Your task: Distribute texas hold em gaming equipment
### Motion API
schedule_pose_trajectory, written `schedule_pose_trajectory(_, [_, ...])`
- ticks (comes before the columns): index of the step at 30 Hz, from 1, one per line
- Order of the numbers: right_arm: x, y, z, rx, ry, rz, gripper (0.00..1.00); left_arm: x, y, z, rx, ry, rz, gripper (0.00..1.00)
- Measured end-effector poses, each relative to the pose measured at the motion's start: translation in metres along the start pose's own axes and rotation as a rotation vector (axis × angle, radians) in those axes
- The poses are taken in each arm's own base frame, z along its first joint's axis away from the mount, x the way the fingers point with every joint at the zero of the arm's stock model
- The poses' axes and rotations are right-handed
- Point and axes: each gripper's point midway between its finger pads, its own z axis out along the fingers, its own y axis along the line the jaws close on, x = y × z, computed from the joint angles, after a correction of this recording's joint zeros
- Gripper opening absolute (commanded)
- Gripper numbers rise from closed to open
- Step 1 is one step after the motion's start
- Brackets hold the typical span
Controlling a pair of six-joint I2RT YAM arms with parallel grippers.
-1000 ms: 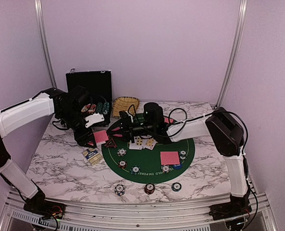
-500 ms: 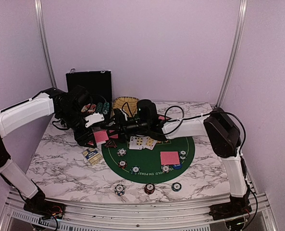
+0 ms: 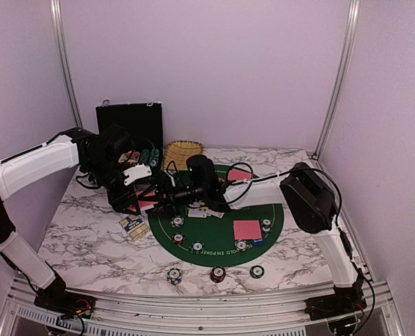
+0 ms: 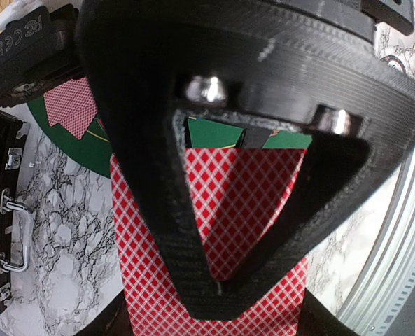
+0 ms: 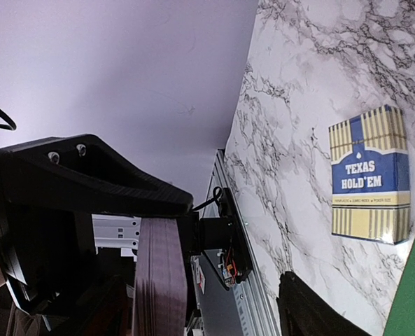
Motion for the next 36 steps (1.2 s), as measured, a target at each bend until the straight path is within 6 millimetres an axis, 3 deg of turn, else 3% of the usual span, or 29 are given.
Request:
schedule_pose_trajectory(12, [-0.004, -0.010, -0.010, -0.006, -0.020, 0.012, 0.54, 0.002, -0.001, 0.001, 0.004, 0.008, -0.002, 0.00])
schedule_pose_trajectory(19, [-0.005, -0.004, -0.029, -0.015, -0.048, 0.004, 0.31, 0.002, -0.001, 0.002, 0.006, 0.010, -0.003, 0.00])
schedule_pose_trajectory(26, [-0.006, 0.001, -0.036, -0.027, -0.059, 0.013, 0.08, 0.003, -0.001, 0.002, 0.006, 0.015, -0.003, 0.00])
schedule_pose_trajectory(36, [-0.008, 0.011, -0.053, -0.033, -0.082, 0.016, 0.03, 0.003, -0.001, 0.002, 0.006, 0.015, -0.003, 0.00])
